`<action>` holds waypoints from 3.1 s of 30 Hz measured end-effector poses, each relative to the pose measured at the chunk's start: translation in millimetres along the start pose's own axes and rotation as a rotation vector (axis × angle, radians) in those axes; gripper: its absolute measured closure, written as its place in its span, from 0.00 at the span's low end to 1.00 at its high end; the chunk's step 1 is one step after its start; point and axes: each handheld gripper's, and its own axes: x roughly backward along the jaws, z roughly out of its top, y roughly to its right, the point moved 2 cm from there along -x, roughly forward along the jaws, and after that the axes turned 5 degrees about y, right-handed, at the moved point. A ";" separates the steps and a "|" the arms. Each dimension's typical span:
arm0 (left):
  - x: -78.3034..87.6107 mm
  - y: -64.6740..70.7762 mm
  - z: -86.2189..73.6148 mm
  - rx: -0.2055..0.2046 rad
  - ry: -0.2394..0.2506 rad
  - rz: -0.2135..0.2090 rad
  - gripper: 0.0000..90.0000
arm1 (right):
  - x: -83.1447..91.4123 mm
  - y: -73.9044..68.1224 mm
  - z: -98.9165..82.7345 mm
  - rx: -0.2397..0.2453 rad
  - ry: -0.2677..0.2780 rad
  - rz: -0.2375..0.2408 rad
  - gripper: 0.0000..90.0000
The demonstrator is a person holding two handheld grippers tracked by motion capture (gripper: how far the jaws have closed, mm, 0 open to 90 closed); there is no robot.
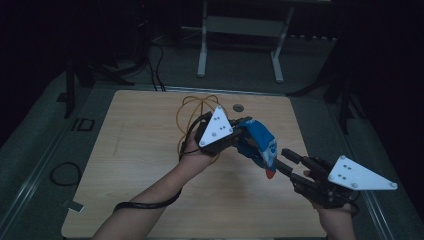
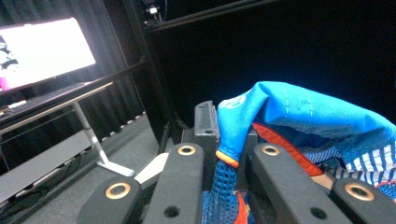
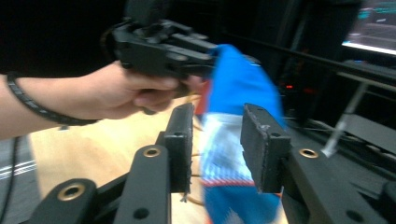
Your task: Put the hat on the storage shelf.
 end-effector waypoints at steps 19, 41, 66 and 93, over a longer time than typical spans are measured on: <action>40.0 -13.8 -11.4 0.005 0.156 -0.313 0.96 | -42.1 15.1 -49.0 -0.045 -0.175 0.052 0.67; 45.4 -5.9 -7.7 0.022 0.225 -0.494 0.96 | -64.7 -21.3 -41.4 0.013 -0.137 0.175 0.59; 52.6 -11.4 -22.0 0.009 0.071 -0.431 0.95 | -52.6 -3.0 -26.0 0.023 -0.117 0.060 1.00; 83.8 -15.5 -35.9 -0.006 -0.080 -0.201 0.44 | -45.8 14.0 -1.4 0.038 -0.118 -0.019 1.00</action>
